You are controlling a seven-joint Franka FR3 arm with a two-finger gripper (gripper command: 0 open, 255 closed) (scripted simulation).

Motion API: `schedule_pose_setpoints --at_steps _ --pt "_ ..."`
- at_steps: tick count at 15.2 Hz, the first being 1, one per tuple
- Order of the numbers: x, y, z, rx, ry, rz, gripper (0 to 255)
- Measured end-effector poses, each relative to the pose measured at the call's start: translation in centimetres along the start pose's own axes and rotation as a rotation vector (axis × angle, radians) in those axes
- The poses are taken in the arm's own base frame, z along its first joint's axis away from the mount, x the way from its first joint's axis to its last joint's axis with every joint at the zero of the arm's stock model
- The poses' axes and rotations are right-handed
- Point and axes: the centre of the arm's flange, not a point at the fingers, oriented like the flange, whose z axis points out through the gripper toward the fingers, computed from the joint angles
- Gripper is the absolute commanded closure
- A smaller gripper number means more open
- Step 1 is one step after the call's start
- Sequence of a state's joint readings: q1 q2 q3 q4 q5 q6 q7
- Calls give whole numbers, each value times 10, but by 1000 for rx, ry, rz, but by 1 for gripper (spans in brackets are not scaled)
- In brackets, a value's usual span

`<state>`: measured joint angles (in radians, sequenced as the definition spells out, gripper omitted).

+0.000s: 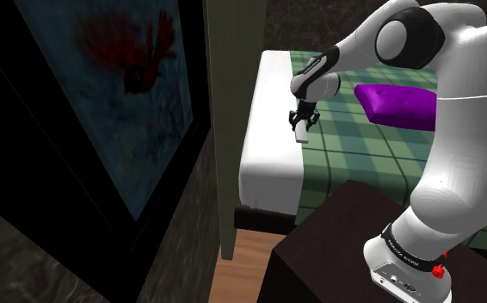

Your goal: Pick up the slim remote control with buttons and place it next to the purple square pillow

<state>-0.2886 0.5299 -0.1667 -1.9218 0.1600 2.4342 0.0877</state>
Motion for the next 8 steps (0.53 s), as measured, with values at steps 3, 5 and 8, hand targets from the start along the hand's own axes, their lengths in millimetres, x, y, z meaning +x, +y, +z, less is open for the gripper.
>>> schedule_pose_setpoints --at_steps 3,5,8 --pt "0 0 -14 0 0 0 255" --pt "-1 -2 -24 0 0 0 255" --pt "0 -3 -41 0 0 0 255"
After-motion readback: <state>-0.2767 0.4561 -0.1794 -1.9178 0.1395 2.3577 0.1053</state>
